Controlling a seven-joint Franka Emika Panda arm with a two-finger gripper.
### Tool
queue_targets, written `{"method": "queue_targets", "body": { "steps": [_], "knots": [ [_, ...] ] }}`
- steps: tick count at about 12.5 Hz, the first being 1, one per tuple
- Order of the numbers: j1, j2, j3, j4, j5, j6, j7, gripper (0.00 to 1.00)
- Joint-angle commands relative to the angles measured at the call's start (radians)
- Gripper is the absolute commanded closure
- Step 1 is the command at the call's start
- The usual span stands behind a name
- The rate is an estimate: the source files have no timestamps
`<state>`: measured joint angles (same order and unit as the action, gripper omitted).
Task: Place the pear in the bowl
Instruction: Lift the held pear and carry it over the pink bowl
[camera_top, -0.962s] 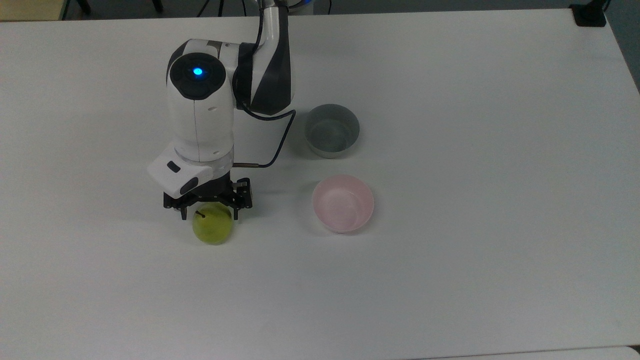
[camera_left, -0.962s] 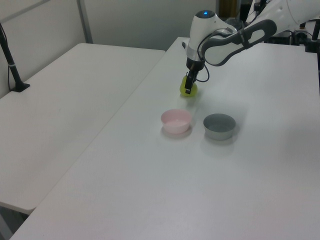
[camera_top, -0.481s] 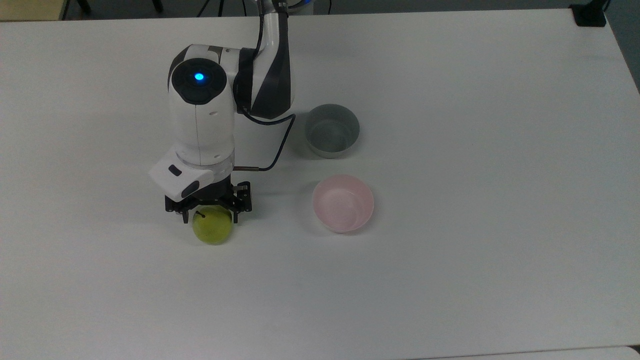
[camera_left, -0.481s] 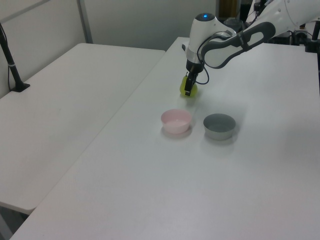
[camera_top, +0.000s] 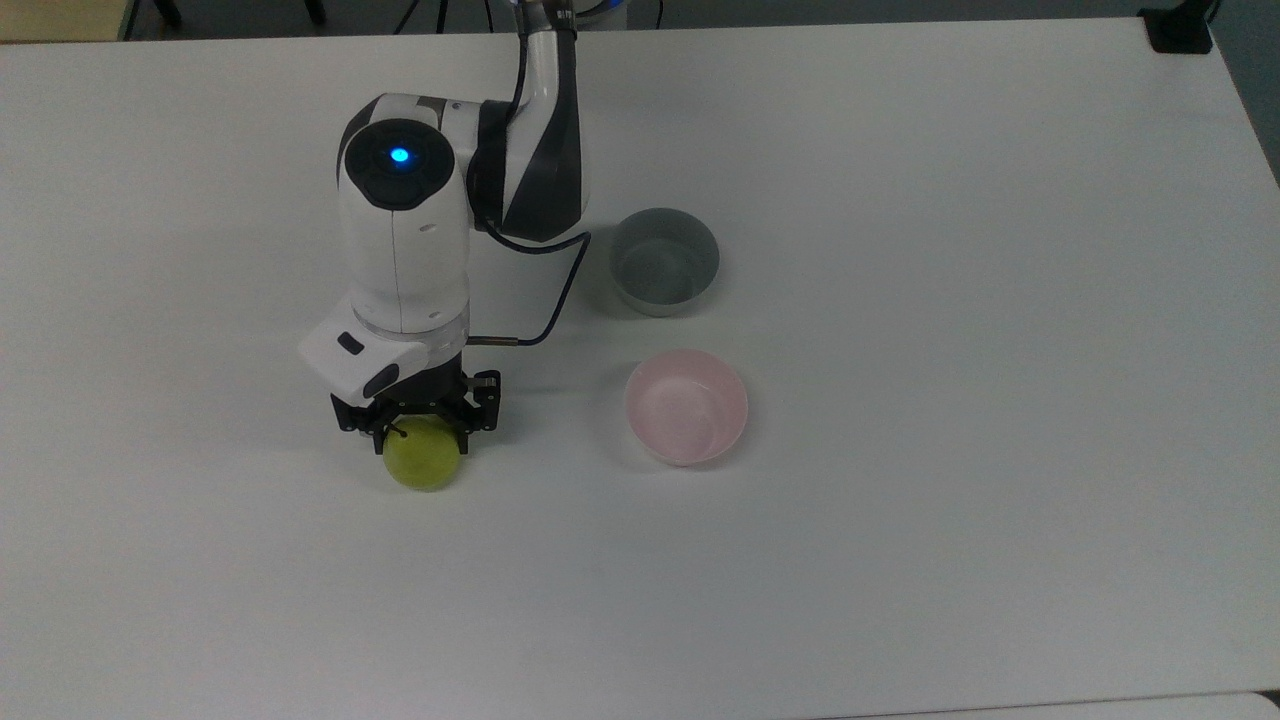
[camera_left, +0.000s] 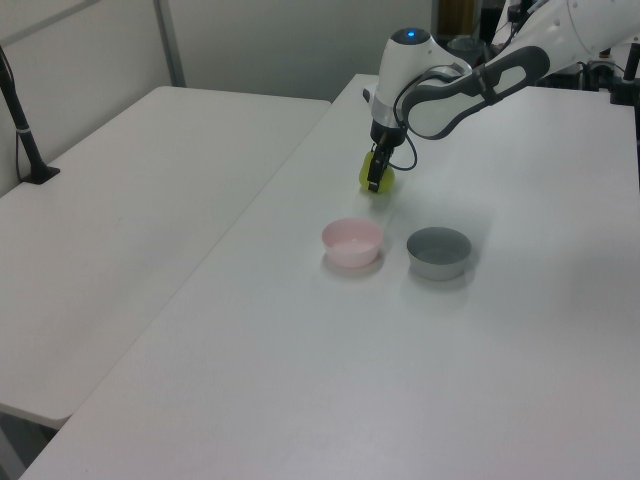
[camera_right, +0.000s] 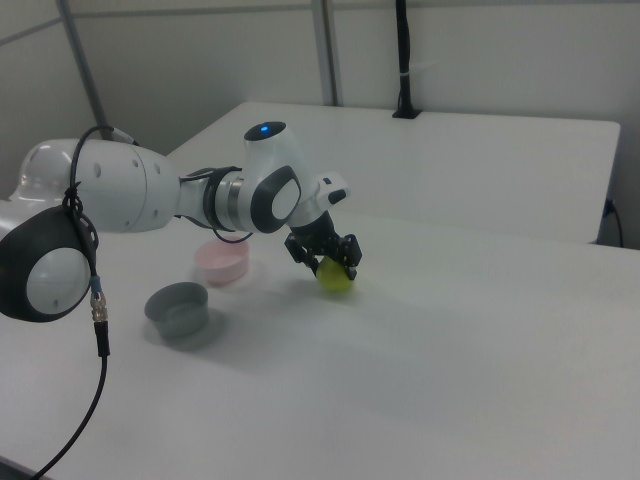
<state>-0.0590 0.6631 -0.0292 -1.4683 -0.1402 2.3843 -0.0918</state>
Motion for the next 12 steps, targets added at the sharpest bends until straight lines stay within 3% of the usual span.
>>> {"method": "queue_targets", "body": {
  "steps": [1,12],
  "knots": [
    [0.004,0.001,-0.006,0.011,-0.01,0.015,-0.011,0.33],
    [0.002,-0.172,-0.008,0.02,0.001,-0.146,-0.014,0.32]
  ]
}}
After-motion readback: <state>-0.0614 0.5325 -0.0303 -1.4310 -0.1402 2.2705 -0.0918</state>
